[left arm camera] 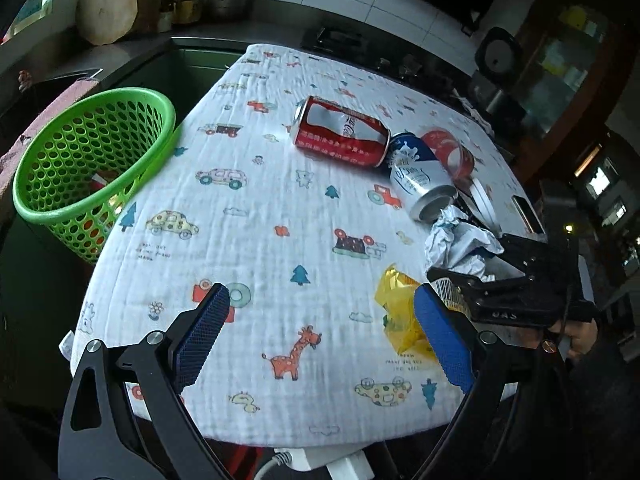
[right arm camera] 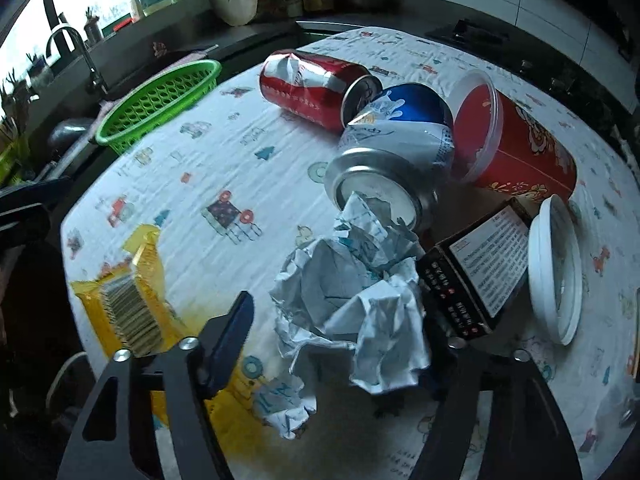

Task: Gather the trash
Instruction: 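Move the left gripper to the yellow wrapper while the right gripper approaches the crumpled paper, then close the left gripper on the yellow wrapper while the right gripper closes on the crumpled paper, then carry both items over the green basket and open both grippers to drop them, then move both open grippers back from the basket to the table, then move the left gripper to the blue-and-white can while the right gripper approaches the clear plastic cup, then close the left gripper on the blue-and-white can while the right gripper closes on the clear cup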

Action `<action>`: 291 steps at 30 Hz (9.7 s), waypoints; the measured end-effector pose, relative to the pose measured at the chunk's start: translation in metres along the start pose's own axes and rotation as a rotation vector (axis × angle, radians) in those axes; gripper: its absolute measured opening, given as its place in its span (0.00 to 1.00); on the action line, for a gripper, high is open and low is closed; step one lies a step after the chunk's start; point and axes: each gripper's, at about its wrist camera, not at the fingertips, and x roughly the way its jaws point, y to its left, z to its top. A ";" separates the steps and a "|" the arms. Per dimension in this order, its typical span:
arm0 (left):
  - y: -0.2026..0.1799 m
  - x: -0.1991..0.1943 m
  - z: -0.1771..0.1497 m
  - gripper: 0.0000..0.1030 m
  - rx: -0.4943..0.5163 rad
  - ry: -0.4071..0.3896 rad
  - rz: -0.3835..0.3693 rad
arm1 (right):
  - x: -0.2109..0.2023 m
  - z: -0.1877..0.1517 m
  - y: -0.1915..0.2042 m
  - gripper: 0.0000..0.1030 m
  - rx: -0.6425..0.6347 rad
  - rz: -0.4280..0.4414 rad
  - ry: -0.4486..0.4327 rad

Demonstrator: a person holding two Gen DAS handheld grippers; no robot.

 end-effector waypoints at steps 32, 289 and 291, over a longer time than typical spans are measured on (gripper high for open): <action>-0.061 0.067 -0.024 0.82 -0.074 0.167 -0.155 | -0.032 -0.032 -0.013 0.44 0.036 0.073 -0.053; -0.116 0.175 0.110 0.74 0.081 0.166 -0.072 | -0.089 -0.107 -0.219 0.33 0.511 -0.135 -0.207; -0.116 0.175 0.110 0.74 0.083 0.167 -0.072 | -0.092 -0.110 -0.219 0.33 0.512 -0.144 -0.205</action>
